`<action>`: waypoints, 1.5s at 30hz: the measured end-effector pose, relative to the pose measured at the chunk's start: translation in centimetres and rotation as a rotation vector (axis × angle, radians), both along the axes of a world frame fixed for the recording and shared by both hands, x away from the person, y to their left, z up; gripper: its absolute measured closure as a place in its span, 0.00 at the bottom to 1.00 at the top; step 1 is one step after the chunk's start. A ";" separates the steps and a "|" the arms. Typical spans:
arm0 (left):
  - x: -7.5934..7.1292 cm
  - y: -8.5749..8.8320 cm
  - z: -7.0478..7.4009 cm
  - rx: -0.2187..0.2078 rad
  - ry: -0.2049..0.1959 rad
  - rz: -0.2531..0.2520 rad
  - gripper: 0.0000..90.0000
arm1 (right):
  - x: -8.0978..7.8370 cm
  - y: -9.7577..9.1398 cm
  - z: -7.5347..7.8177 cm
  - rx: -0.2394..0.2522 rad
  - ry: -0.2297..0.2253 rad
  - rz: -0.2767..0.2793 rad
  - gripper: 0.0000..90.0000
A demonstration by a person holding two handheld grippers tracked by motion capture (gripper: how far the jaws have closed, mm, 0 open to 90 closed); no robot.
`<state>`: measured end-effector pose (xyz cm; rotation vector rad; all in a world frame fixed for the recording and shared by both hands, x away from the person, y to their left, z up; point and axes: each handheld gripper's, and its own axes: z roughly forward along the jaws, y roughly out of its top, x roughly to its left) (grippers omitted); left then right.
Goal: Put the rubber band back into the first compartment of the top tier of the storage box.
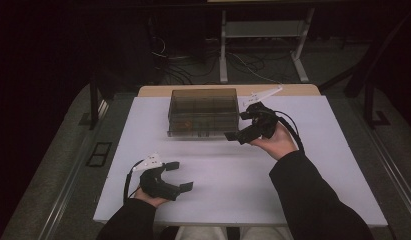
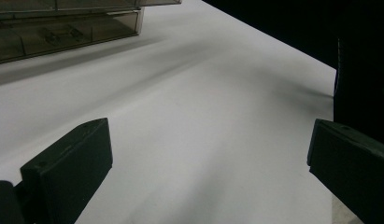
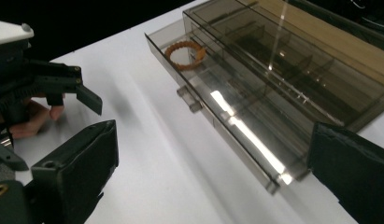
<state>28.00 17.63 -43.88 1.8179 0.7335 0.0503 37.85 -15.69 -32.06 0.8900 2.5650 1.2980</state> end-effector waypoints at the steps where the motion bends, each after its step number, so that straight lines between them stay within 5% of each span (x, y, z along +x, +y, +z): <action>1: 0.0 0.0 0.0 0.000 0.000 0.000 0.00 | -0.1 -0.3 -0.1 0.001 0.003 -0.003 0.02; 45: 0.0 -0.1 -0.1 0.006 0.006 0.001 0.00 | -6.4 -8.9 -5.4 0.068 0.056 -0.130 0.02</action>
